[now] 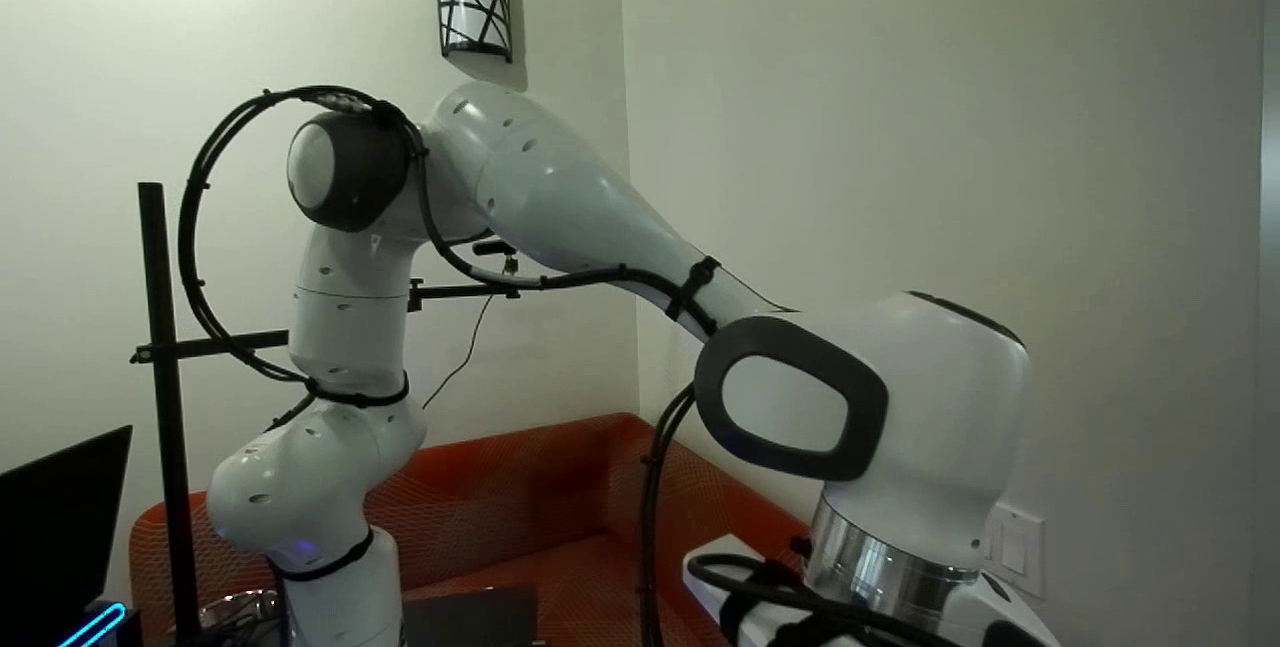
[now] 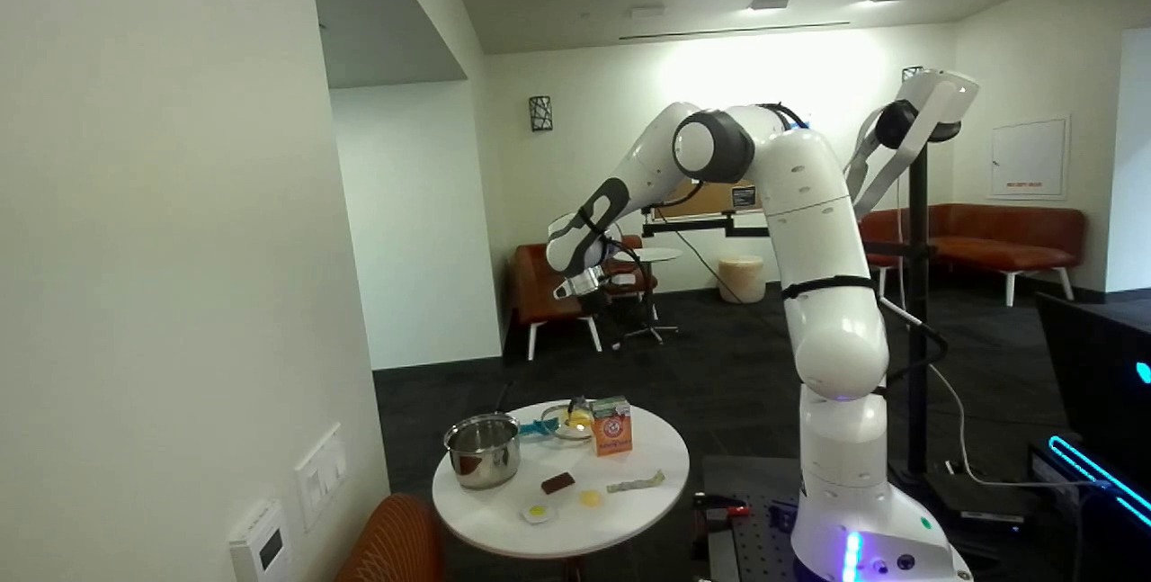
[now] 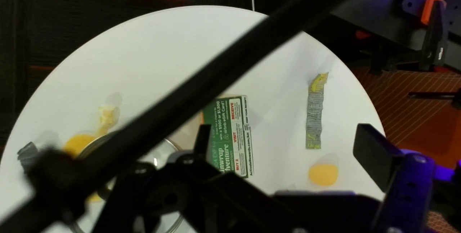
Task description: Pour the contents in the box into the pot
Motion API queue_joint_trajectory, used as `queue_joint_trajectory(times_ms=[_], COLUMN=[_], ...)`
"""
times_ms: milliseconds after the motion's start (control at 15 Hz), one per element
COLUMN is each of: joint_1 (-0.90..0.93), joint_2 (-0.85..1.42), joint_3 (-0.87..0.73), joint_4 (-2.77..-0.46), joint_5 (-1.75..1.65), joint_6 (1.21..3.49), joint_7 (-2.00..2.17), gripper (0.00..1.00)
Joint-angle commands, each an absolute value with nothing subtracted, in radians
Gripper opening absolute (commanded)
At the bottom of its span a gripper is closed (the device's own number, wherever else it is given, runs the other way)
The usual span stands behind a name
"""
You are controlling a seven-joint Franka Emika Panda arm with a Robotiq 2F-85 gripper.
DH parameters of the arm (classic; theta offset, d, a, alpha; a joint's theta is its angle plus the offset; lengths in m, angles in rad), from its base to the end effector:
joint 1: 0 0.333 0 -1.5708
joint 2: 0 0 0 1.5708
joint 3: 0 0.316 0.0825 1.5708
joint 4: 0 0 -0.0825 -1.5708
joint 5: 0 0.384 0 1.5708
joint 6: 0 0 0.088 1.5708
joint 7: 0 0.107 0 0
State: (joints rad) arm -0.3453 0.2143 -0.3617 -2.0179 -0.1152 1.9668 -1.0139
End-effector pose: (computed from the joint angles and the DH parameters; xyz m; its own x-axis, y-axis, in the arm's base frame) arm 0.4228 -0.3652 0.3356 0.8922 0.3581 -0.2752 0.3353 -0.9334 -0.1277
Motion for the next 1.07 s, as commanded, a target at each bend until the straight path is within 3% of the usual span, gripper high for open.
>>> queue_joint_trajectory(times_ms=[0,1000], joint_1=[-0.365,-0.412], joint_2=[0.256,0.379], joint_3=[-0.332,-0.262], joint_4=[-1.985,-1.956], joint_5=[-0.130,-0.040], joint_6=[1.993,2.072], joint_7=[-0.983,-0.905], gripper=[1.00,1.00])
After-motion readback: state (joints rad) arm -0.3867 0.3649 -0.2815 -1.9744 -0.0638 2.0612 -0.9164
